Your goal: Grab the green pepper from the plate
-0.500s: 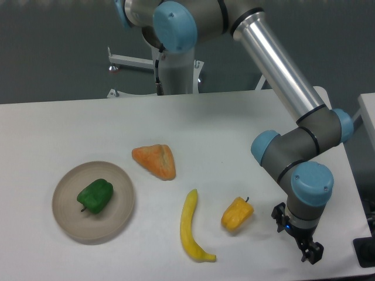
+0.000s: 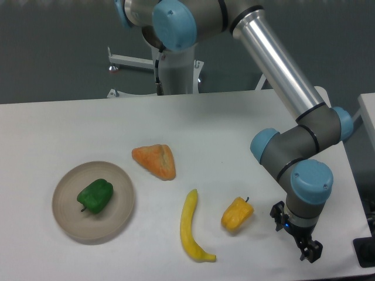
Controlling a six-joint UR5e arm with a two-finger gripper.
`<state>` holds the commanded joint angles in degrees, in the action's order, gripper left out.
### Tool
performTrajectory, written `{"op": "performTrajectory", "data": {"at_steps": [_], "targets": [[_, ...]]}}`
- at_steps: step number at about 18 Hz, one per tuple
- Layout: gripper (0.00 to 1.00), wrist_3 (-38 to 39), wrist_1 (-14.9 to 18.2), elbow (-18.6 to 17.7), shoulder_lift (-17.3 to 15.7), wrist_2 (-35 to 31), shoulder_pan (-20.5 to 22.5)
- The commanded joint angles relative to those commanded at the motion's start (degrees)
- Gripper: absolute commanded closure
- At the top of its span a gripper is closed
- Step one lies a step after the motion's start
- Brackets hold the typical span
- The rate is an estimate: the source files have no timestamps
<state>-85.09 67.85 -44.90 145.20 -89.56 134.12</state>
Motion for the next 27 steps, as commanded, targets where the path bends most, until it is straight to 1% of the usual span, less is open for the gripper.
{"op": "performTrajectory", "data": {"at_steps": [3, 5, 8, 10, 12, 14, 16, 18, 21, 22, 24, 25, 26, 27], "targets": [[0.00, 3.26, 0.96, -0.97, -1.93, 0.17, -0.70], [0.00, 6.41, 3.15, -1.41, -3.60, 0.52, -1.49], [0.00, 14.05, 6.50, -2.46, -6.50, 3.85, -2.72], [0.00, 20.03, 7.91, -4.92, -9.31, 6.93, -3.51], [0.00, 23.03, 7.82, -9.30, -12.91, 7.91, -4.22], [0.00, 24.79, 8.00, -12.82, -16.16, 8.78, -5.36], [0.00, 29.35, 7.82, -16.16, -18.80, 10.62, -6.68], [0.00, 33.04, 8.00, -17.67, -20.83, 11.51, -8.52], [0.00, 40.95, 7.12, -21.70, -23.37, 13.35, -11.07], [0.00, 43.15, 6.34, -22.67, -24.08, 13.62, -12.47], [0.00, 49.03, 3.36, -26.01, -25.31, 13.80, -15.11], [0.00, 52.10, 1.25, -27.68, -25.93, 13.71, -16.16], [0.00, 53.53, -0.25, -29.00, -26.54, 13.54, -17.30], [0.00, 53.72, -0.78, -30.06, -26.81, 13.10, -18.36]]}}
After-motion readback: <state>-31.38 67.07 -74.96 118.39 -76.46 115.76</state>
